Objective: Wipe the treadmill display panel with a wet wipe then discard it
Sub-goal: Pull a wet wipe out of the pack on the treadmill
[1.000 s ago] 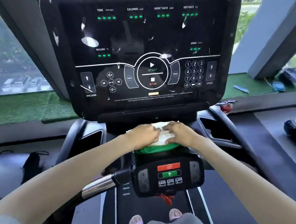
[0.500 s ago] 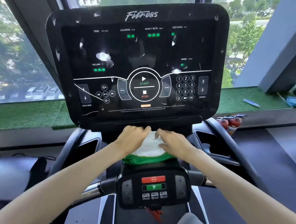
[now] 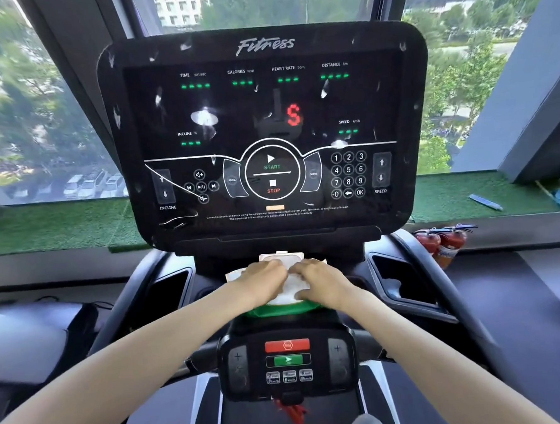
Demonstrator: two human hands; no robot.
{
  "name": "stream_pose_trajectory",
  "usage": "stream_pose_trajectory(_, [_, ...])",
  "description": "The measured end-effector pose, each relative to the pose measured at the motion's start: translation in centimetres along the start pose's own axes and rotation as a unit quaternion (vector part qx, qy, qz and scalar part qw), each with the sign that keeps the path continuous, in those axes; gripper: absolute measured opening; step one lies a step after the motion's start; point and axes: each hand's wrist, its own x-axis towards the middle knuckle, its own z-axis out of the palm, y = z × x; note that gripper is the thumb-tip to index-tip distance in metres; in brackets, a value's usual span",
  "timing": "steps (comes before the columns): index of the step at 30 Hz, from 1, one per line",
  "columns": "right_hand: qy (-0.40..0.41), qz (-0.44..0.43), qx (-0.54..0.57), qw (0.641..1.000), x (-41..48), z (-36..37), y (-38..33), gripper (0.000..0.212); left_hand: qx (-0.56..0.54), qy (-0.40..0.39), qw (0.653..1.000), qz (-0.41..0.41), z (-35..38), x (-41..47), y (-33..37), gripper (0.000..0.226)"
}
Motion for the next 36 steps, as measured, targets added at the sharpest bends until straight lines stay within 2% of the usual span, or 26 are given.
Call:
stream_pose_trajectory(2, [0.004,0.001,-0.006,1.0,0.0,0.0,-0.1,0.056,-0.01,0.0,1.0,-0.011,-0.2,0.1,0.2,0.018])
stream_pose_trajectory(5, [0.01,0.006,-0.011,1.0,0.0,-0.1,-0.3,0.057,-0.102,0.0,0.994,-0.048,0.0,0.3,-0.2,0.006])
stream_pose_trajectory(7, [0.012,0.009,-0.005,1.0,0.0,0.0,-0.4,0.057,-0.181,-0.029,0.981,-0.072,0.3,0.5,-0.7,0.016])
stream_pose_trajectory(10, [0.014,0.01,-0.001,1.0,-0.1,0.1,-0.5,0.057,-0.242,-0.067,0.965,-0.075,0.3,0.8,-0.9,0.015])
stream_pose_trajectory(13, [0.013,0.016,0.001,1.0,-0.2,0.1,-0.5,0.057,-0.199,-0.075,0.975,-0.067,0.2,0.9,-0.6,0.016])
stream_pose_trajectory(16, [0.011,0.018,0.002,1.0,-0.3,0.3,-0.4,0.056,-0.135,-0.035,0.99,-0.027,0.1,0.5,-0.4,0.029])
stream_pose_trajectory(20, [0.016,0.02,-0.002,1.0,-0.2,0.5,-0.4,0.052,-0.025,-0.017,1.0,0.007,-0.1,0.2,0.2,0.011])
stream_pose_trajectory(22, [0.016,0.019,0.005,1.0,-0.1,0.7,-0.3,0.049,-0.014,-0.014,1.0,0.013,-0.3,0.1,0.5,0.02])
stream_pose_trajectory(26, [0.002,0.012,0.02,1.0,-0.3,1.1,0.0,0.034,-0.172,-0.016,0.985,-0.012,-0.4,0.3,-1.3,0.01])
stream_pose_trajectory(28, [-0.012,0.003,0.018,1.0,-0.3,1.2,-0.1,0.035,-0.251,-0.053,0.966,-0.019,-0.3,0.1,-2.1,0.018])
stream_pose_trajectory(32, [-0.027,-0.009,-0.015,0.999,0.1,0.9,-0.6,0.035,-0.306,-0.067,0.95,-0.013,-0.7,-0.3,-1.9,0.032])
stream_pose_trajectory(36, [-0.048,-0.012,-0.053,0.997,0.3,0.3,-1.0,0.034,-0.336,-0.065,0.94,-0.003,-0.5,0.0,-2.1,0.021])
